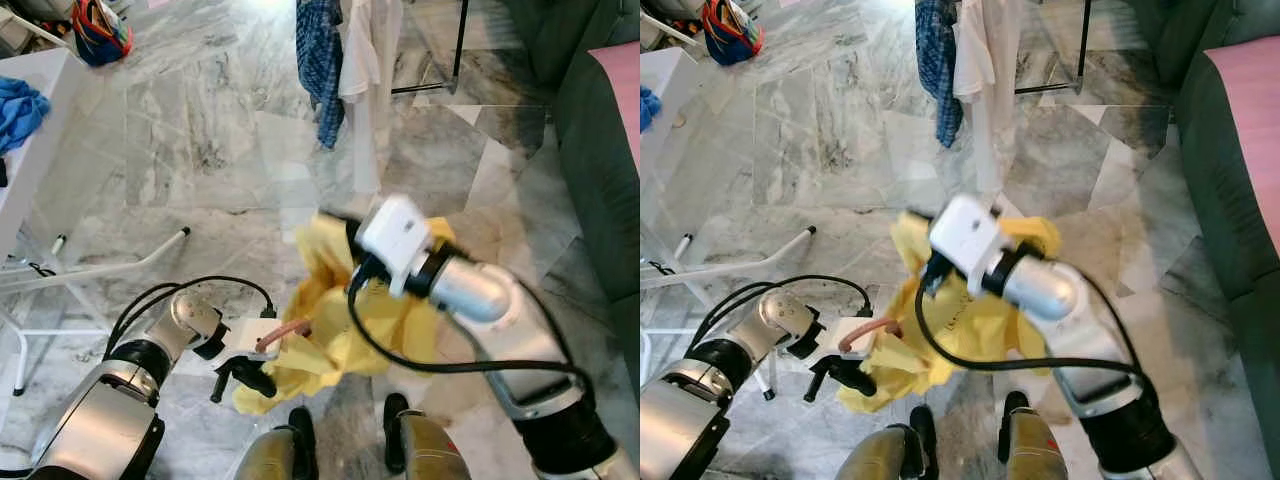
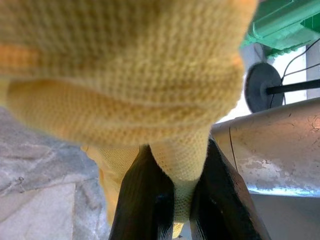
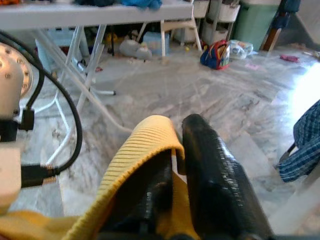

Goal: Hang hanger

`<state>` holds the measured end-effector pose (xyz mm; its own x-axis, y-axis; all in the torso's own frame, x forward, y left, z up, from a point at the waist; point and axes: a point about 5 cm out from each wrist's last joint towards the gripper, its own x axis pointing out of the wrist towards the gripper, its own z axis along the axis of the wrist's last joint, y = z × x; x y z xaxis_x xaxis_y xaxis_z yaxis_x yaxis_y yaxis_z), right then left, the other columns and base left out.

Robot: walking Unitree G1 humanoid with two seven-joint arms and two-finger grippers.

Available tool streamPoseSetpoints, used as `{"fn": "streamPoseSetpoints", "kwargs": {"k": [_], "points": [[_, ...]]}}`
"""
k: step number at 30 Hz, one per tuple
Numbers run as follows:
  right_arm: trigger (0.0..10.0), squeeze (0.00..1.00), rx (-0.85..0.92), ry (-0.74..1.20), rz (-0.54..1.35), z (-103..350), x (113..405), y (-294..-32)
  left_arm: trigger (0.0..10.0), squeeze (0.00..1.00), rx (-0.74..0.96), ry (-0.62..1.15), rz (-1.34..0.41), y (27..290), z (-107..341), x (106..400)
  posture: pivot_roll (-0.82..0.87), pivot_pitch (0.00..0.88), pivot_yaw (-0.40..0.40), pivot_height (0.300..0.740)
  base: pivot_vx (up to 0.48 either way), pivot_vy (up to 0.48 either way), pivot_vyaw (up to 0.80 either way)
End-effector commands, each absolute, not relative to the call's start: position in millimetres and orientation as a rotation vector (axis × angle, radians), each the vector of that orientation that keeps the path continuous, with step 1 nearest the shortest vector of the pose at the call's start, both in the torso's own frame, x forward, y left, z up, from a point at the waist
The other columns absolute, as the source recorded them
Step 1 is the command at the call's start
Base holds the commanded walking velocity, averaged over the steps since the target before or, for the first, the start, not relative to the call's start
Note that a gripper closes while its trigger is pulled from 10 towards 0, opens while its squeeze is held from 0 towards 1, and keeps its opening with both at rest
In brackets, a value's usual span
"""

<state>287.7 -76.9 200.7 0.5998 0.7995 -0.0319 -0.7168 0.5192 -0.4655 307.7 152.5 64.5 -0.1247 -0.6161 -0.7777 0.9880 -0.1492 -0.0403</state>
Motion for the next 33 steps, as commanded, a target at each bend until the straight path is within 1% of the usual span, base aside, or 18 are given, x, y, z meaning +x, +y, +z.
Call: {"fn": "streamPoseSetpoints", "kwargs": {"k": [1, 3, 10, 15, 19, 20, 22, 23, 25, 26, 30, 33], "points": [[10.0, 1.00, -0.498, -0.173, 0.981, 190, 278, -68, 0.0, 0.00, 0.724, 0.692, -1.616, 156, 60, 303, -0.15, 0.326, 0.168, 0.740, 0.000, 0.000, 0.00], [10.0, 1.00, -0.563, -0.118, 0.988, 174, 276, -72, 0.0, 0.00, 0.727, 0.676, -1.626, 153, 60, 303, -0.15, 0.323, 0.165, 0.740, 0.000, 0.000, 0.00], [10.0, 1.00, -0.606, -0.049, 1.005, 159, 271, -78, 0.0, 0.00, 0.720, 0.651, -1.652, 148, 61, 303, -0.15, 0.321, 0.164, 0.740, 0.000, 0.000, 0.00], [10.0, 1.00, -0.656, 0.029, 1.084, 145, 259, -82, 0.0, 0.00, 0.728, 0.620, -1.681, 140, 61, 302, -0.16, 0.320, 0.163, 0.740, 0.000, 0.000, 0.00], [10.0, 1.00, -0.674, 0.038, 1.093, 143, 257, -83, 0.0, 0.00, 0.727, 0.609, -1.697, 137, 61, 301, -0.16, 0.318, 0.161, 0.740, 0.000, 0.000, 0.00], [10.0, 1.00, -0.692, 0.017, 1.063, 145, 260, -84, 0.0, 0.00, 0.724, 0.603, -1.709, 134, 60, 300, -0.16, 0.317, 0.161, 0.740, 0.000, 0.000, 0.00], [10.0, 1.00, -0.692, 0.017, 1.063, 145, 260, -84, 0.0, 0.00, 0.724, 0.603, -1.709, 134, 60, 300, -0.16, 0.317, 0.161, 0.740, 0.000, 0.000, 0.00], [10.0, 1.00, -0.726, -0.041, 0.991, 151, 267, -88, 0.0, 0.00, 0.722, 0.592, -1.725, 131, 59, 298, -0.17, 0.315, 0.158, 0.740, 0.000, 0.000, 0.00], [10.0, 1.00, -0.756, -0.213, 0.738, 180, 288, -103, 0.0, 0.00, 0.710, 0.570, -1.760, 125, 55, 294, -0.17, 0.313, 0.153, 0.740, 0.000, 0.000, 0.00], [10.0, 1.00, -0.751, -0.262, 0.656, 191, 294, -111, 0.0, 0.00, 0.700, 0.556, -1.766, 122, 54, 292, -0.17, 0.312, 0.153, 0.740, 0.000, 0.000, 0.00], [10.0, 1.00, -0.732, -0.315, 0.534, 205, 299, -127, 0.0, 0.00, 0.680, 0.505, -1.744, 116, 56, 294, -0.18, 0.312, 0.152, 0.740, 0.000, 0.000, 0.00], [10.0, 1.00, -0.725, -0.324, 0.495, 209, 299, -134, 0.0, 0.00, 0.676, 0.468, -1.714, 113, 58, 296, -0.18, 0.313, 0.151, 0.740, 0.000, 0.000, 0.00]]}}
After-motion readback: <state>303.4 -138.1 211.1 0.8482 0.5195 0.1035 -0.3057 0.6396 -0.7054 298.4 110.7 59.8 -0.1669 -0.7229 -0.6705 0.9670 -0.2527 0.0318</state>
